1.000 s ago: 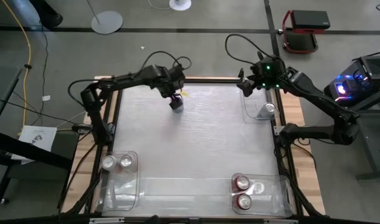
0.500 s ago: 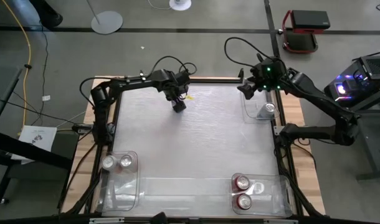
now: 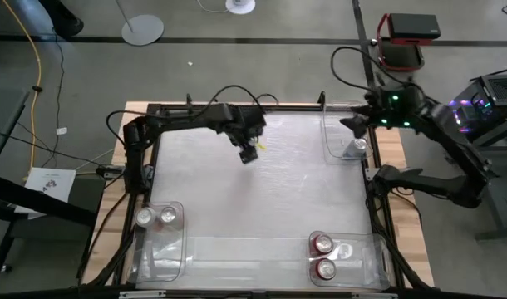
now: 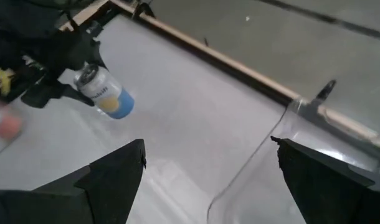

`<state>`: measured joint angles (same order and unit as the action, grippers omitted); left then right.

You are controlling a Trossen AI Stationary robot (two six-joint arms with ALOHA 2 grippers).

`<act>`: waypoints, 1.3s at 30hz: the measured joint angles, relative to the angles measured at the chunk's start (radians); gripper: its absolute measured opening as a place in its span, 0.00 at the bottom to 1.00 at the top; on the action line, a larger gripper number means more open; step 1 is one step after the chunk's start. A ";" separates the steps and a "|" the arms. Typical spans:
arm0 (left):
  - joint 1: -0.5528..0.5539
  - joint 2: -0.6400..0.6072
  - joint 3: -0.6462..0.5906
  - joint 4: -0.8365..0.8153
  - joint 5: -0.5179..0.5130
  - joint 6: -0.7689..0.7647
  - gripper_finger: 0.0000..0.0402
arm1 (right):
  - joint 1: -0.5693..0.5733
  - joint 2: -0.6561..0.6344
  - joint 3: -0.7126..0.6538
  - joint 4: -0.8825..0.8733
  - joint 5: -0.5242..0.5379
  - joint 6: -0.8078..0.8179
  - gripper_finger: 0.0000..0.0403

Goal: Sort soda cans
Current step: Put the blue-white soda can into the top transparent bin

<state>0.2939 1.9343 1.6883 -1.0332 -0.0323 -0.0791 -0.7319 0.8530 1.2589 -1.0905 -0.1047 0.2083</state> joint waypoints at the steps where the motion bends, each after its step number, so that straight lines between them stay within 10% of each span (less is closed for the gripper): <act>1: -0.030 0.000 0.029 0.002 0.001 -0.028 0.70 | 0.000 -0.004 0.029 -0.043 -0.012 0.000 0.88; 14: -0.300 0.049 0.182 0.273 -0.031 -0.454 0.70 | 0.000 -0.037 0.182 -0.476 -0.089 0.020 0.88; 29: -0.333 0.436 0.645 0.092 -0.048 -0.425 0.70 | 0.000 -0.181 0.167 -0.481 -0.043 0.147 0.88; 39: -0.298 0.495 0.664 -0.018 -0.080 -0.371 0.71 | 0.000 -0.173 0.166 -0.480 -0.008 0.183 0.88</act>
<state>-0.0043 2.4294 2.3528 -1.0516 -0.1120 -0.4505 -0.7320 0.6803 1.4254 -1.5708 -0.1126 0.3914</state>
